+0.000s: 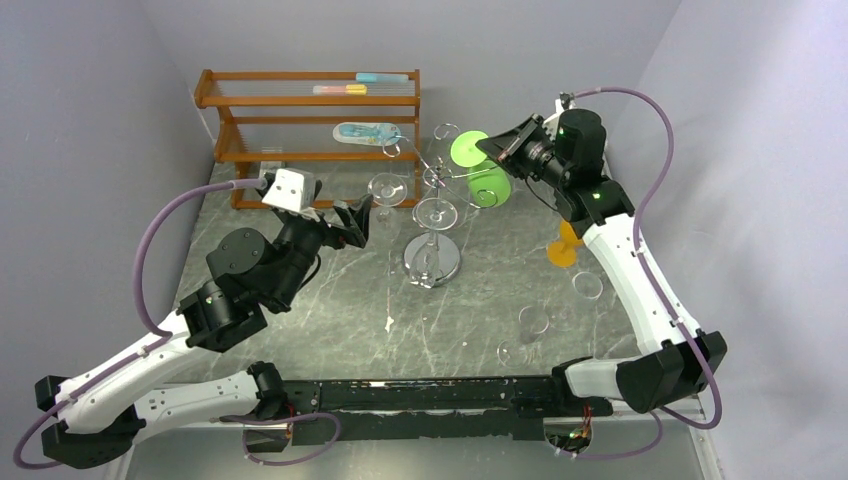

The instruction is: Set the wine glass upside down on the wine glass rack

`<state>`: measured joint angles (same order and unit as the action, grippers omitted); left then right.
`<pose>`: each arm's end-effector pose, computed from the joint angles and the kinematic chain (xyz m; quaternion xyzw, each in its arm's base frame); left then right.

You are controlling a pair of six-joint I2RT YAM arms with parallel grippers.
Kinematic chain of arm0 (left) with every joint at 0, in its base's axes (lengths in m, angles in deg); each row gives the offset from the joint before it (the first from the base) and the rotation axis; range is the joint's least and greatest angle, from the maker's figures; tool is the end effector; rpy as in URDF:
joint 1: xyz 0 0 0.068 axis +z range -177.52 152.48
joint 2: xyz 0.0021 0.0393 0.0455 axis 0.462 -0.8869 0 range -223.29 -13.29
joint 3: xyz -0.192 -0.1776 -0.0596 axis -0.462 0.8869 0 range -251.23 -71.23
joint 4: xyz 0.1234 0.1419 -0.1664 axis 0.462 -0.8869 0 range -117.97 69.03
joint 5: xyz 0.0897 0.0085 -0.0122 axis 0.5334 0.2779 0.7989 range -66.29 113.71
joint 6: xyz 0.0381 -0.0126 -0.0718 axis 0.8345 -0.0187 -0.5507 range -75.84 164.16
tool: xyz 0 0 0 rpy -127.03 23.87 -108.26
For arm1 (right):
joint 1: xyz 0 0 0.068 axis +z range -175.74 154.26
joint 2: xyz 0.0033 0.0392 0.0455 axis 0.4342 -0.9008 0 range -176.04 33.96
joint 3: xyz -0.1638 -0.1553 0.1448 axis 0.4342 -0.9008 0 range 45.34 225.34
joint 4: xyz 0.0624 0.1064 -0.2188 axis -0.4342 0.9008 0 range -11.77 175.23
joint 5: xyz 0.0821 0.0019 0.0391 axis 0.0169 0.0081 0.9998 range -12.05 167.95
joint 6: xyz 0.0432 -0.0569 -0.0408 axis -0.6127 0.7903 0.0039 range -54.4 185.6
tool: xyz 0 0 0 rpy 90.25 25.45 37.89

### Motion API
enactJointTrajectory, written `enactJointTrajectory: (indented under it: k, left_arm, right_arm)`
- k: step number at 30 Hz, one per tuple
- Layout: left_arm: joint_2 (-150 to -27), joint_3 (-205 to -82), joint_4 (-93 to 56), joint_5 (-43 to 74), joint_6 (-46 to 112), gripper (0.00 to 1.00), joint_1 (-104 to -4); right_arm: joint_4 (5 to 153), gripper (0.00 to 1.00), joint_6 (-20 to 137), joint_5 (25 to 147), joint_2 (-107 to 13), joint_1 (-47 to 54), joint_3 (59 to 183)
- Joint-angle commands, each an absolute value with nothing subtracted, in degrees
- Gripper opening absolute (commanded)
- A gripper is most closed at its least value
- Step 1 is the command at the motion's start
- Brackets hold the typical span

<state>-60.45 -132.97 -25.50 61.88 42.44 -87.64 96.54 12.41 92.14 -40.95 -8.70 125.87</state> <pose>0.1297 -0.1369 0.4432 0.0775 0.6523 -0.1919 0.7292 0.3003 0.1103 0.4149 0.1671 0.7606 0.4354 0.4516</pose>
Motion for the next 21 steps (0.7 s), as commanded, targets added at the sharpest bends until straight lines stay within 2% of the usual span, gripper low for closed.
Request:
enactJointTrajectory:
  k: [1, 15, 21]
  left_arm:
    - [-60.4, -132.4, -24.5, 62.6, 43.1, 0.97, -87.8]
    - [-63.3, -133.5, -26.2, 63.9, 45.2, 0.97, -87.8]
    - [-63.1, -133.5, -26.2, 63.3, 44.8, 0.97, -87.8]
  right_arm:
    - [100.3, 0.0, 11.6, 92.6, -40.3, -9.6, 128.4]
    - [104.9, 0.0, 14.9, 84.6, -37.5, -9.9, 129.7]
    - [102.4, 0.0, 14.9, 83.3, -36.1, -10.0, 127.3]
